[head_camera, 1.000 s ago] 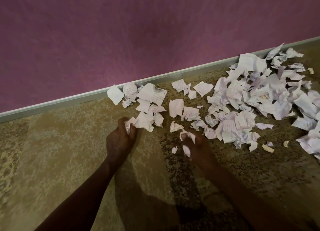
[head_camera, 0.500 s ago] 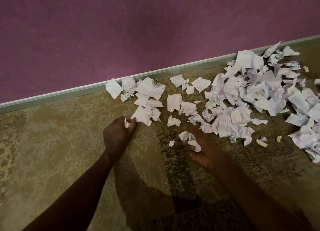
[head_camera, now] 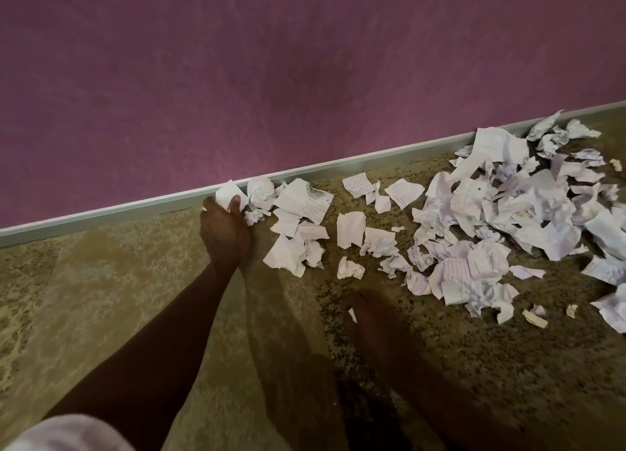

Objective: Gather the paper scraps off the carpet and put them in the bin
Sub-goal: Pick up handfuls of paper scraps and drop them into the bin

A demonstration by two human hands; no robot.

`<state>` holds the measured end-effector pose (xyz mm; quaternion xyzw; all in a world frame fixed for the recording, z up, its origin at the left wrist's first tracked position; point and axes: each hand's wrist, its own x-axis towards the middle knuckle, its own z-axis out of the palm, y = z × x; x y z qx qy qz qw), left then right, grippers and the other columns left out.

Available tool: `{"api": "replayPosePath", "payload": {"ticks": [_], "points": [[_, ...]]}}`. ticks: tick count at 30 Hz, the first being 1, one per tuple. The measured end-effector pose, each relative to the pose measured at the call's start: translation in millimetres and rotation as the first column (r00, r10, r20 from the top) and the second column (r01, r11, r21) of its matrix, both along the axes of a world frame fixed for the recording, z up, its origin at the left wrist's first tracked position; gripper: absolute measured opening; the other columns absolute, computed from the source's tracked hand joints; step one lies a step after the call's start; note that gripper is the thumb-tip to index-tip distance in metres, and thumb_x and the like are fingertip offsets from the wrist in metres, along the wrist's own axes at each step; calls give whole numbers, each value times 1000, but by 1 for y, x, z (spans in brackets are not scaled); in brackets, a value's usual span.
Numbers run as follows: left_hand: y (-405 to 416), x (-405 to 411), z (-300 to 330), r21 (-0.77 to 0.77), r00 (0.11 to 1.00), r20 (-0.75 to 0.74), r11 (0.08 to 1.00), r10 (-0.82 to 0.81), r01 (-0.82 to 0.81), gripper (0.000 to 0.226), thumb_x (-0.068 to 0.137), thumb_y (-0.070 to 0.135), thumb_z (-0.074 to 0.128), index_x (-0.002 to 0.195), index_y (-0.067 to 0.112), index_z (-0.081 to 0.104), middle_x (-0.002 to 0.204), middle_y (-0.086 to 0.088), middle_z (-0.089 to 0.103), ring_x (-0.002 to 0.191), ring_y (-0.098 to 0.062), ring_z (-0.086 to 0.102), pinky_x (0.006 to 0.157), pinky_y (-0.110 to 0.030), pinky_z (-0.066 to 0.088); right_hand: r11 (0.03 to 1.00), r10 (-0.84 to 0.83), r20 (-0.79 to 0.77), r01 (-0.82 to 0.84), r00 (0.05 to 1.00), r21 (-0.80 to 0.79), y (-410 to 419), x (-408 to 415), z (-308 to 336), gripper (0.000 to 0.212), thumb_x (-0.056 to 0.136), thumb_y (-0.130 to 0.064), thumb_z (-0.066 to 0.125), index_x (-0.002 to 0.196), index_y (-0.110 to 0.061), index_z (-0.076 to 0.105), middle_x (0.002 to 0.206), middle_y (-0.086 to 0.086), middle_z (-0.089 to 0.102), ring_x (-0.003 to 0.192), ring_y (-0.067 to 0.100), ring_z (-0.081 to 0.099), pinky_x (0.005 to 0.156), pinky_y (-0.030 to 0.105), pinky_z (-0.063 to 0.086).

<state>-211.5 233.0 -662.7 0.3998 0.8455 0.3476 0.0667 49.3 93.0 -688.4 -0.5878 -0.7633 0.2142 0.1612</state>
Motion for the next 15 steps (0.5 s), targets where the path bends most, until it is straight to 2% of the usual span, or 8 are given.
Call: {"api": "replayPosePath", "payload": {"ticks": [4, 6, 9, 11, 13, 15], "points": [[26, 36, -8, -61, 995, -57, 994, 86, -89, 98, 76, 83, 48, 123, -3, 47, 115, -24, 59, 102, -42, 62, 83, -46, 51, 998, -43, -9, 42, 999, -51, 0, -3, 2, 31, 97, -26, 48, 125, -15, 54, 118, 6, 55, 102, 20, 55, 81, 28, 42], [32, 50, -13, -72, 992, -78, 992, 102, -107, 108, 67, 90, 49, 124, -2, 47, 113, -23, 59, 98, -40, 64, 78, -44, 53, 996, -61, 25, 62, 998, -66, 0, -5, 5, 37, 99, -28, 44, 134, -17, 46, 124, 5, 51, 108, 18, 52, 86, 26, 41], [38, 56, -18, -75, 993, -105, 996, 45, -53, 93, 73, 82, 51, 123, 4, 51, 113, -22, 60, 97, -42, 64, 79, -45, 51, 990, -99, 58, 105, 993, -95, -4, -9, 6, 39, 100, -25, 41, 138, -18, 41, 129, 3, 48, 115, 19, 50, 92, 26, 40], [40, 52, -20, -28, 994, -112, 1000, -2, -1, 80, 78, 76, 53, 118, 7, 56, 110, -20, 63, 96, -41, 64, 79, -44, 50, 987, -125, 12, 126, 992, -100, -4, -9, 6, 35, 99, -24, 44, 132, -13, 49, 124, 5, 53, 112, 20, 53, 87, 23, 39], [39, 47, -21, 34, 991, -120, 997, -62, 67, 72, 80, 73, 54, 114, 9, 59, 106, -16, 65, 94, -37, 65, 77, -41, 49, 986, -136, -100, 125, 986, -107, 4, -7, 11, 38, 96, -31, 44, 116, -4, 62, 108, 12, 62, 99, 26, 61, 78, 23, 39], [37, 42, -23, 71, 978, -148, 985, -147, 159, 66, 81, 71, 55, 111, 12, 59, 102, -11, 65, 90, -32, 65, 74, -38, 48, 994, -111, -227, 107, 968, -30, 22, -1, 19, 50, 94, -40, 37, 97, 0, 67, 90, 15, 65, 83, 29, 63, 73, 28, 44]]}}
